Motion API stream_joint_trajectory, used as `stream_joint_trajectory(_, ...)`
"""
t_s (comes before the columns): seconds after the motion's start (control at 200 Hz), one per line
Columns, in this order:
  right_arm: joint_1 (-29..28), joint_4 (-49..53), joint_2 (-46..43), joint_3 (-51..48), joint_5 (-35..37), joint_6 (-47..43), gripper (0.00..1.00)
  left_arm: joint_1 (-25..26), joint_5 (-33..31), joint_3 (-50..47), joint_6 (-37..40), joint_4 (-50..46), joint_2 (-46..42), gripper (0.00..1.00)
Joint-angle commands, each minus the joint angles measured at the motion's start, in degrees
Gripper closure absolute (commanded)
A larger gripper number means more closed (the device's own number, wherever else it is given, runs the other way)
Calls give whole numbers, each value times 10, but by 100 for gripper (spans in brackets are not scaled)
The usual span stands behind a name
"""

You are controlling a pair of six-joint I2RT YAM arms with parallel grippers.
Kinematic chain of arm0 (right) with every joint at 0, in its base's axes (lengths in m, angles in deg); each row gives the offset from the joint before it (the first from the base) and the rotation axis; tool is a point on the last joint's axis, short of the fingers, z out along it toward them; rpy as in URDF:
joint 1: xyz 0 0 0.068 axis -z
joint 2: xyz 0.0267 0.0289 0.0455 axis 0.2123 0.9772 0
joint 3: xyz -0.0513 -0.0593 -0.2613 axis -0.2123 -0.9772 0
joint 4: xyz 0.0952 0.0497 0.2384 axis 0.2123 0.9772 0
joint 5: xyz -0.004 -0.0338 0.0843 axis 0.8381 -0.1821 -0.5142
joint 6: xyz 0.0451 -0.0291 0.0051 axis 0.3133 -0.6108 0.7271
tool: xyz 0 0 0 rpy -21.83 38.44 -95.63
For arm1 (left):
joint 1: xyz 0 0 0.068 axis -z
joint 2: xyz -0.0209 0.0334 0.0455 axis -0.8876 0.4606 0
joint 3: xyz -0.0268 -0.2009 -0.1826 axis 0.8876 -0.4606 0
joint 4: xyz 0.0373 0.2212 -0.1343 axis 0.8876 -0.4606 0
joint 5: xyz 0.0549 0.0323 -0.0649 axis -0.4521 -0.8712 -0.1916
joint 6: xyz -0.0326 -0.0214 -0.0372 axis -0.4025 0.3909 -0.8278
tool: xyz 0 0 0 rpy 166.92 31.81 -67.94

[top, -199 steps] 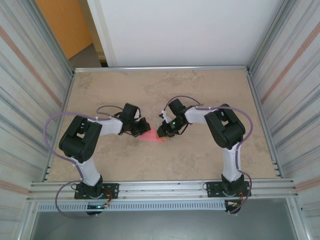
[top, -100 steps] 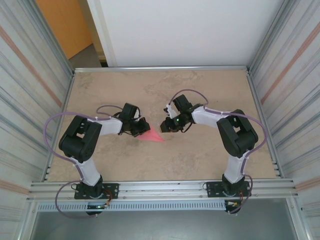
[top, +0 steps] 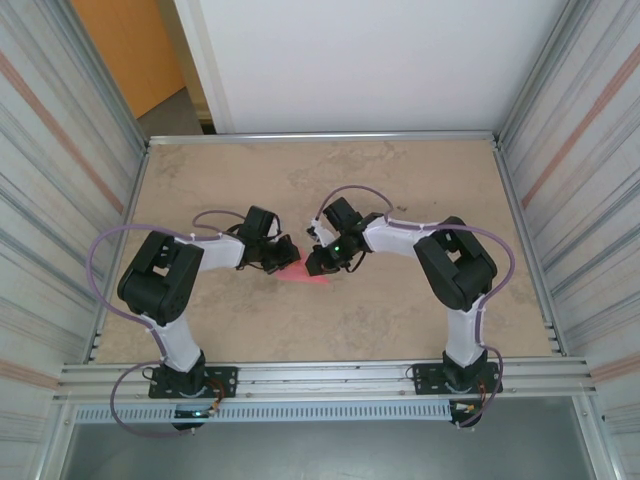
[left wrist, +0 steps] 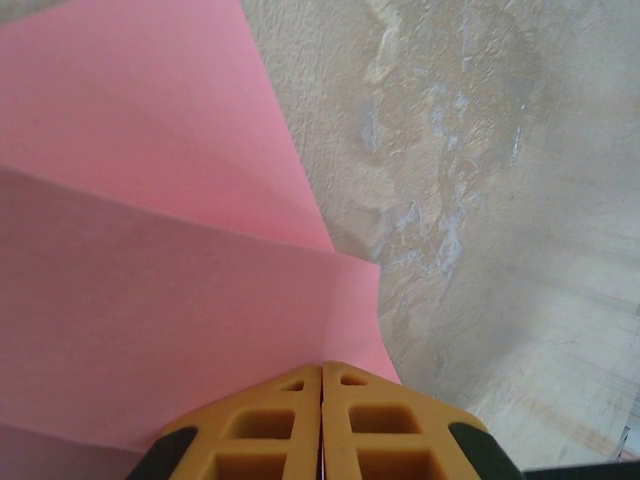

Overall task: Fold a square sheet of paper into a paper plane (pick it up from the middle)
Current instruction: Fourth fold the wing at the center of the table.

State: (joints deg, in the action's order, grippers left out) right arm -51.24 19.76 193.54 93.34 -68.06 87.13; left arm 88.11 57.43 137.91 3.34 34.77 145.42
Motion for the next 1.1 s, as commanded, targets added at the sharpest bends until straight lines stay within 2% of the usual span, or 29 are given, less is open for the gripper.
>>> stream_joint_trajectory(0.0, 10, 5, 13, 11, -5, -7, 86, -4, -13, -1, 11, -29, 10, 90)
stream_joint_trajectory(0.662, 21, 24, 31, 12, 8, -17, 87, -5, -11, 6, 15, -38, 12, 90)
stream_joint_trajectory(0.862, 14, 21, 6, 8, -4, -26, 86, -5, -12, 7, 15, -40, 13, 90)
stream_joint_trajectory(1.098, -7, 25, -21, -14, 42, -31, 84, -5, -17, 16, 14, -56, 21, 90)
